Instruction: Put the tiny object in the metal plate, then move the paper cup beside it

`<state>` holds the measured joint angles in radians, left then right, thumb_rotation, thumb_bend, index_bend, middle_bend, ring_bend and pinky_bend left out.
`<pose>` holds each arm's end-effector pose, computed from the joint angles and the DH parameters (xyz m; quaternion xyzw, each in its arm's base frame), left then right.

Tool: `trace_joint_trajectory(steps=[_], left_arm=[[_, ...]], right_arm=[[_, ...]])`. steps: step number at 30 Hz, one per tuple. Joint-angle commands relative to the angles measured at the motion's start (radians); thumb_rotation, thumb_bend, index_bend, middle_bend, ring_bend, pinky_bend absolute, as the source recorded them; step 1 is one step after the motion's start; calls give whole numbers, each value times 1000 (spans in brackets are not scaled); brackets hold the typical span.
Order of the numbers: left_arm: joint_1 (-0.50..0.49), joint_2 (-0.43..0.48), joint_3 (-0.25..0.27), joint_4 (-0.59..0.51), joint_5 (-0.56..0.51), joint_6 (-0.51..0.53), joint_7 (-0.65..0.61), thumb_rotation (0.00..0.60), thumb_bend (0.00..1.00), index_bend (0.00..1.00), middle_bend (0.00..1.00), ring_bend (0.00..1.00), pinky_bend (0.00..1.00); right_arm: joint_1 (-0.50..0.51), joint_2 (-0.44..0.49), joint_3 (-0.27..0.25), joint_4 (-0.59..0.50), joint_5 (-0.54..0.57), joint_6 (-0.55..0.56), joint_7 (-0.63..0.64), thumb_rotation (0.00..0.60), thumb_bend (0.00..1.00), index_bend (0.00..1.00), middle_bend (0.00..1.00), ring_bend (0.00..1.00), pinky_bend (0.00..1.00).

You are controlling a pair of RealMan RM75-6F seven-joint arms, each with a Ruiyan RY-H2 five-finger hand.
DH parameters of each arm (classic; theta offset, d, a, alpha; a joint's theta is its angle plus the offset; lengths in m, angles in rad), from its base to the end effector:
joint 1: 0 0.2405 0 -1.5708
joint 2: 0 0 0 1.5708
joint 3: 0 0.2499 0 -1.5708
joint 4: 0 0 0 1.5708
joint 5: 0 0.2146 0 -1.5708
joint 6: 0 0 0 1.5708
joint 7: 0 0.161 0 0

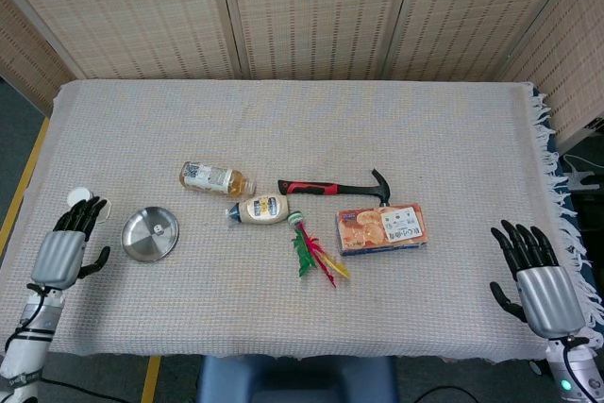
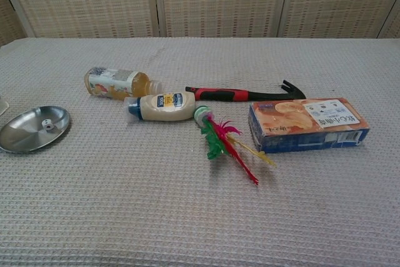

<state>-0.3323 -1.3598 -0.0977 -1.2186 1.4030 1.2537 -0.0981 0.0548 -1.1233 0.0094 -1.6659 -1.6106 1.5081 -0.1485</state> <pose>-0.3253 0.2958 0.0981 -0.6315 -0.3814 -0.3752 0.5612 -0.2868 -0.1786 0.1369 0.6411 -0.3479 0.3702 0.5753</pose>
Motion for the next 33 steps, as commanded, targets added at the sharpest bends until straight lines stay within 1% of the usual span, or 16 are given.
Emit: trace_joint_trajectory(steps=[1,3,5,6,7,10,14,19,21,24,29,33], left_arm=[[-129,-65,-61,201,-79,-203,-39,600,388,0,0,0,147],[-138,-77,-64,224,-83,-215,-37,600,388,0,1,0,144],[-165,-107,-71,284,-92,-249,-29,600,388,0,8,0,132],[-183,-131,-77,333,-100,-270,-23,600,389,2,13,0,118],[-212,-164,-88,418,-115,-303,7,600,389,4,16,0,103],[-242,-220,-97,539,-137,-361,-8,600,390,14,35,0,83],[-255,-242,-85,610,-133,-416,-61,600,390,62,65,0,92],[-263,-272,-71,689,-126,-455,-79,600,394,173,107,0,134],[-263,-276,-69,697,-125,-460,-89,600,395,205,118,0,151],[-260,-275,-64,698,-118,-457,-99,600,397,225,134,11,195],[-251,-275,-64,699,-112,-423,-104,600,394,280,192,81,312],[-249,-276,-63,707,-115,-437,-103,600,425,343,230,136,471]], right_arm=[[0,-2,0,0,6,-4,-6,600,221,0,0,0,0],[0,-3,1,0,7,-5,-8,600,221,0,0,0,0],[1,-4,2,0,14,-8,-13,600,222,0,0,0,0],[1,-5,4,0,20,-10,-16,600,222,0,0,0,0],[2,-7,8,3,35,-18,-22,600,222,0,0,0,0],[5,-10,15,4,50,-25,-29,600,222,0,0,0,0],[10,-16,20,9,64,-35,-36,600,222,0,0,0,0],[14,-20,21,8,71,-44,-44,600,221,0,0,0,0],[13,-20,22,7,72,-41,-44,600,222,0,0,0,0],[13,-21,23,8,74,-40,-46,600,221,0,0,0,0],[16,-21,21,8,78,-50,-46,600,221,0,0,0,0],[16,-19,19,5,79,-51,-48,600,222,0,0,0,0]])
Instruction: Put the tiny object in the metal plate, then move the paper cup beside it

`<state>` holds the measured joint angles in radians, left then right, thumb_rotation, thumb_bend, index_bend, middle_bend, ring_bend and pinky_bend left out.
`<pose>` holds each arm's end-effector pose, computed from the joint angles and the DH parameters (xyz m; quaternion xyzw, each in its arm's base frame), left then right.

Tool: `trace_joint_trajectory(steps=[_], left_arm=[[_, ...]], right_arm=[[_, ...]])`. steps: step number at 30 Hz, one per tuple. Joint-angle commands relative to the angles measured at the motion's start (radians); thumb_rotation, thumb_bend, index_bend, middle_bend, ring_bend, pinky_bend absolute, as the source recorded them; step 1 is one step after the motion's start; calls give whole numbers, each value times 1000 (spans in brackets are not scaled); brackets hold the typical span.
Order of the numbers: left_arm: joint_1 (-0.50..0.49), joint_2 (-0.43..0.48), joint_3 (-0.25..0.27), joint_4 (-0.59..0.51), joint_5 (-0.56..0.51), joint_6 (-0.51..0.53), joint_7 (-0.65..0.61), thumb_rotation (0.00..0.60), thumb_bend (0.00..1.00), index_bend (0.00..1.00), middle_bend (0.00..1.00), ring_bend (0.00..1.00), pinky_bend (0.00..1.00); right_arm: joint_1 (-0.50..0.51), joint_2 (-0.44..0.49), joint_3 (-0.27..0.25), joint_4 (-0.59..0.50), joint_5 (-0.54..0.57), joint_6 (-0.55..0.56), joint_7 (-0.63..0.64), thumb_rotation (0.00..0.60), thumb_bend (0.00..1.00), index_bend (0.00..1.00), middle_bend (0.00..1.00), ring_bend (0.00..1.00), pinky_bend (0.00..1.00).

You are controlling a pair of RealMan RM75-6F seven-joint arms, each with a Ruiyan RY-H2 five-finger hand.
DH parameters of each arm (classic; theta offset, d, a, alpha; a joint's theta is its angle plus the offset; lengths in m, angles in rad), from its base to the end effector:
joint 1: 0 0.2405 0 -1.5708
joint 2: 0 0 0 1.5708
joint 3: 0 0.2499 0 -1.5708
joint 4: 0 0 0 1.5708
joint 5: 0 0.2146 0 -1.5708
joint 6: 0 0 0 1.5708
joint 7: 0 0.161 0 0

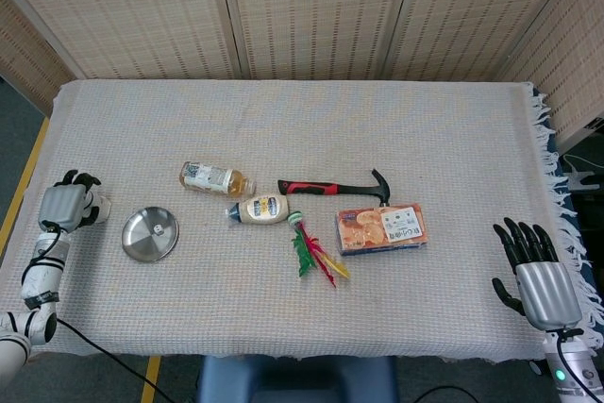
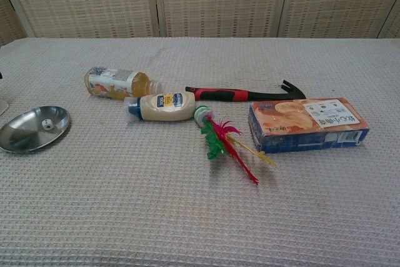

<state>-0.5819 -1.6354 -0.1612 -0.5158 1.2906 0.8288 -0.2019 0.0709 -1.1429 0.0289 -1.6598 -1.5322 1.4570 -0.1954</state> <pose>-0.3770 0.4079 0.0944 -0.6282 -0.3843 -0.2470 0.6298 -0.2961 -0.1879 0.1309 0.6363 -0.3594 0.3408 0.5914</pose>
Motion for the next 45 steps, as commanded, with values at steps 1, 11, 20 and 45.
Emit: trace_joint_trajectory(steps=[1,11,20,45], left_arm=[[1,0,1,7,-5,-18,4,600,436,364,235,142,494],[10,7,0,-4,-4,-6,7,600,489,439,328,241,619],[31,46,-15,-108,-4,91,56,600,528,473,404,313,705],[20,210,27,-616,70,114,-51,600,515,469,397,313,688]], right_arm=[[0,1,0,-2,1,1,-1,600,221,0,0,0,0],[3,-2,0,-4,9,-9,-7,600,221,0,0,0,0],[5,-1,-4,-4,4,-11,-3,600,221,0,0,0,0],[9,8,-20,-6,-18,-19,18,600,221,0,0,0,0]])
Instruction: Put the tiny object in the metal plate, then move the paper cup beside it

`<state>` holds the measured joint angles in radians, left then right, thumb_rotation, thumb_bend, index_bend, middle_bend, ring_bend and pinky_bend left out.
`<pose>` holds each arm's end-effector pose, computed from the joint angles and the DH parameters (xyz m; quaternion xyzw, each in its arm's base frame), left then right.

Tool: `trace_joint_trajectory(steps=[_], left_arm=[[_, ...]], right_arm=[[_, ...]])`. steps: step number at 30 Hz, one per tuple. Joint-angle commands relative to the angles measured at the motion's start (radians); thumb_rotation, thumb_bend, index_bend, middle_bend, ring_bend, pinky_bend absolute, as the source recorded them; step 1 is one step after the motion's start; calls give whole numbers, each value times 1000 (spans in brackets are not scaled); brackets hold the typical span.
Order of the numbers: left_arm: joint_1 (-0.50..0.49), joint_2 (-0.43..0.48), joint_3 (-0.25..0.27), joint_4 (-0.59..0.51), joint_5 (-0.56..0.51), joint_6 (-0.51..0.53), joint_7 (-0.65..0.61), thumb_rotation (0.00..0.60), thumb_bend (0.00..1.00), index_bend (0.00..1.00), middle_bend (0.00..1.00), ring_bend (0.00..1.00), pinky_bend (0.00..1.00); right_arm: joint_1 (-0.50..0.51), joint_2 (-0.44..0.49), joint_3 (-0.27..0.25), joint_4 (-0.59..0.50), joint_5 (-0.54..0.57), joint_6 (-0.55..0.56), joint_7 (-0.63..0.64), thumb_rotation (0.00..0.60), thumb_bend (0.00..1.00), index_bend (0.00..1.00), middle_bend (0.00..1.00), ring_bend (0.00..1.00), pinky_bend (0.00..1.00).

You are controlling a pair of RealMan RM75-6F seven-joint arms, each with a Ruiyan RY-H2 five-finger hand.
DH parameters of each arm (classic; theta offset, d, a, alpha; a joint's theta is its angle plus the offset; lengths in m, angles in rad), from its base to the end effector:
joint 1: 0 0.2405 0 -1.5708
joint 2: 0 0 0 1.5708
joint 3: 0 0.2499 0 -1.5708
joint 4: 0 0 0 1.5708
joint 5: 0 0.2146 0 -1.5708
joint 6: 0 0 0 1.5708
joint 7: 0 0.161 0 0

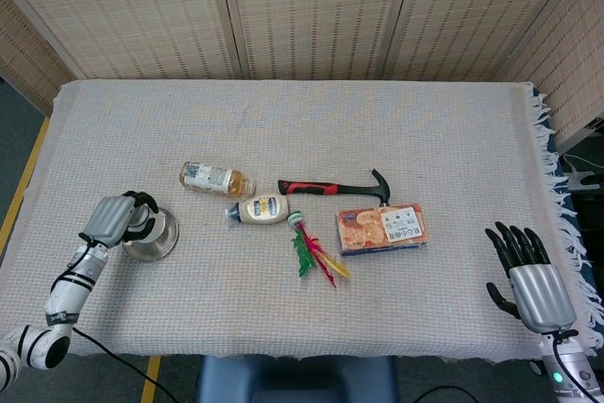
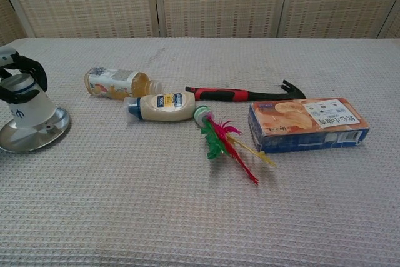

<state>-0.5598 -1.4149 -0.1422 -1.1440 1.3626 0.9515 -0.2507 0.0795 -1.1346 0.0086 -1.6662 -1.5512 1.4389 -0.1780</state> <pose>-0.2816 0.3713 0.0576 -0.6625 -0.4462 -0.3760 0.4697 -0.2939 -0.1855 0.1262 0.6483 -0.3668 0.3403 0.5739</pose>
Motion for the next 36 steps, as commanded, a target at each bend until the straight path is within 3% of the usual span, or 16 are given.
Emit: trace_joint_trajectory(steps=[1,10,21,36], left_arm=[[-3,-16,11,18,-2,-12,-4,600,514,469,397,314,687],[2,-64,31,88,4,9,38,600,514,469,398,314,689],[33,-116,20,209,-38,53,107,600,514,469,419,327,685],[17,-93,50,148,52,44,-150,600,515,470,419,327,682]], right_arm=[[1,0,1,0,2,-2,1,600,221,0,0,0,0],[-1,1,0,-2,2,1,-2,600,221,0,0,0,0],[-3,0,0,-5,1,7,-6,600,222,0,0,0,0],[-2,-4,-1,-4,2,4,-12,600,221,0,0,0,0]])
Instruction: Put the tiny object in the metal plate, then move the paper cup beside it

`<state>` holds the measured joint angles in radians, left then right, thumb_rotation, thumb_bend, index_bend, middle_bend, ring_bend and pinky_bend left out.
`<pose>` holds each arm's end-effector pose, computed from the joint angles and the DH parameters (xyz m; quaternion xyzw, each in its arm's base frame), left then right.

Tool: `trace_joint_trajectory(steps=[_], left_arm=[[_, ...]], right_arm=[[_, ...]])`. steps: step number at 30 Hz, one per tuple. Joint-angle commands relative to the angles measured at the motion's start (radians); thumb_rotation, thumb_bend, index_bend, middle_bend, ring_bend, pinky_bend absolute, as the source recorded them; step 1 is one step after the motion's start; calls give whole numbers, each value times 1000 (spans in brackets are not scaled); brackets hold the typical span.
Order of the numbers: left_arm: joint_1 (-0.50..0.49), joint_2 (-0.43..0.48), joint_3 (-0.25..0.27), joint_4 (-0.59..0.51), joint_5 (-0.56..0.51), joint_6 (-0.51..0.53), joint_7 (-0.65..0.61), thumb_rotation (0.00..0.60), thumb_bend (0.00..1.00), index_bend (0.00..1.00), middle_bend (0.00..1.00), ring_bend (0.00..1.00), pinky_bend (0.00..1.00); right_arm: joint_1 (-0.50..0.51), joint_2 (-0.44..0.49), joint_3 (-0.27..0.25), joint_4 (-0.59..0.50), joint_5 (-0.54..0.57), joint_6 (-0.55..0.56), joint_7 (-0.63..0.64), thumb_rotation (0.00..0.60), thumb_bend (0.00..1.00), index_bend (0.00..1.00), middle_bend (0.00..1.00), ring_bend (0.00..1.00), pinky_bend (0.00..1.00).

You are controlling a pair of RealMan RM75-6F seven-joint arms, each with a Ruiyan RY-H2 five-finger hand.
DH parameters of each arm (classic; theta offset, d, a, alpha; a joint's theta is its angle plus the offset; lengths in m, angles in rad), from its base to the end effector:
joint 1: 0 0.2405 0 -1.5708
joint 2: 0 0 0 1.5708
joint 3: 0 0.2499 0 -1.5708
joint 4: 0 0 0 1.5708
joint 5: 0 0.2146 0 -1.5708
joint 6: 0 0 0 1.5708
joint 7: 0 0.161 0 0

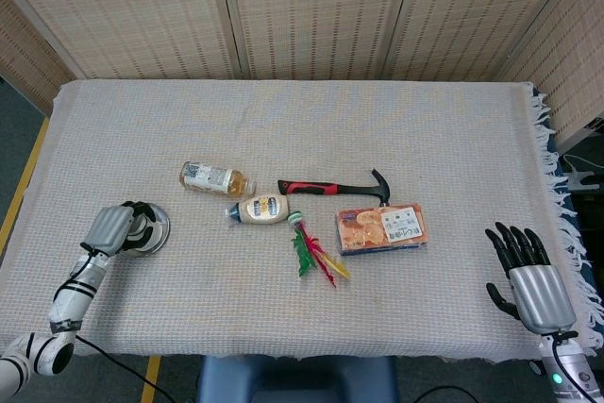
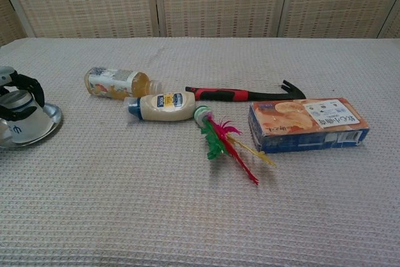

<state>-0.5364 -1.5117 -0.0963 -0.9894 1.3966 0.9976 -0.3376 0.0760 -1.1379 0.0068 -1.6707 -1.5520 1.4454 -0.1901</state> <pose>-0.3054 0.3626 0.0411 -0.6547 -0.4524 -0.3768 0.4740 -0.2928 -0.1841 0.1255 0.6479 -0.3649 0.3397 0.5759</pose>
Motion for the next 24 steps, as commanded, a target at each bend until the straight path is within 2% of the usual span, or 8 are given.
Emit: trace_joint_trajectory(steps=[1,14,18,24], left_arm=[[-9,6,6,-2,23,-5,-79,600,515,471,420,327,682],[-7,-73,-23,202,-43,-8,73,600,517,474,425,327,669],[-2,-80,-18,203,-36,8,95,600,516,474,428,328,669],[3,-46,10,102,19,33,-4,600,516,474,432,330,669]], right_arm=[[2,-1,1,2,5,-4,0,600,221,0,0,0,0],[4,-3,2,2,11,-11,-7,600,222,0,0,0,0],[3,-3,2,1,9,-9,-8,600,221,0,0,0,0],[3,-4,1,1,9,-8,-9,600,222,0,0,0,0]])
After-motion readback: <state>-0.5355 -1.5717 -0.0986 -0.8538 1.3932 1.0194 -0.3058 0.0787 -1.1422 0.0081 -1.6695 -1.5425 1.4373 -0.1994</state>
